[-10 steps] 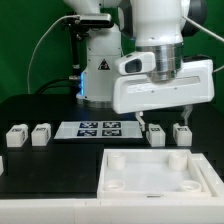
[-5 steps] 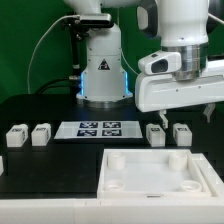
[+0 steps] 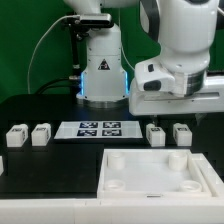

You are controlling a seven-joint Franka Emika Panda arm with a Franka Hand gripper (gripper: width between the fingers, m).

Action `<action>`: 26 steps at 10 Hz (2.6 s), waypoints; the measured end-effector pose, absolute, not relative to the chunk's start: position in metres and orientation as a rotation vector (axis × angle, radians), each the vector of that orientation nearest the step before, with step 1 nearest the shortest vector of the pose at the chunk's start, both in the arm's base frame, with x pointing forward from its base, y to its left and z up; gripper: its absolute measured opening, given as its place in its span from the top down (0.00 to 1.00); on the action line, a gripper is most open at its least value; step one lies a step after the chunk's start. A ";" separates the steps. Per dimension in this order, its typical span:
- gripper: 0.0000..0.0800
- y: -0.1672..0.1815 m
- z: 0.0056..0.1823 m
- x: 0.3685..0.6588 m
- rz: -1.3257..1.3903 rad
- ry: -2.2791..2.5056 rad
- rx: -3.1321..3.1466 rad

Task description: Assemble one leg

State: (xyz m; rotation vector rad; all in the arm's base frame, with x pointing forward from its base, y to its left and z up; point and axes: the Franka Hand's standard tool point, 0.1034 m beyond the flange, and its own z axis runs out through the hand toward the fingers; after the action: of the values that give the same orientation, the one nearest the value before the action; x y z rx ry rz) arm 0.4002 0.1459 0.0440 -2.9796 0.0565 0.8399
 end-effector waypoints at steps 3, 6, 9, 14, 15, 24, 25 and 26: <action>0.19 0.160 0.039 0.396 1.259 0.046 -2.840; 0.19 0.174 0.032 0.400 1.256 0.012 -2.832; 0.19 0.180 0.016 0.398 1.231 -0.012 -2.835; 0.19 0.173 0.005 0.392 1.205 -0.007 -2.838; 0.23 0.170 0.005 0.391 1.210 -0.001 -2.837; 0.64 0.155 0.049 0.402 1.235 0.015 -2.823; 0.64 0.151 0.070 0.409 1.244 0.030 -2.820; 0.63 0.151 0.078 0.417 1.206 0.037 -2.833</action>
Offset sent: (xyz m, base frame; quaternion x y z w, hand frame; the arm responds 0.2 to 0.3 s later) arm -0.0058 0.0238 -0.0036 -0.0051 -0.1750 0.0130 0.9845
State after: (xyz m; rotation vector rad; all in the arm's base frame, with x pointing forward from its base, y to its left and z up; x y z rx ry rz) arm 0.4175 0.1506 0.0784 -2.8327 0.0368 1.2062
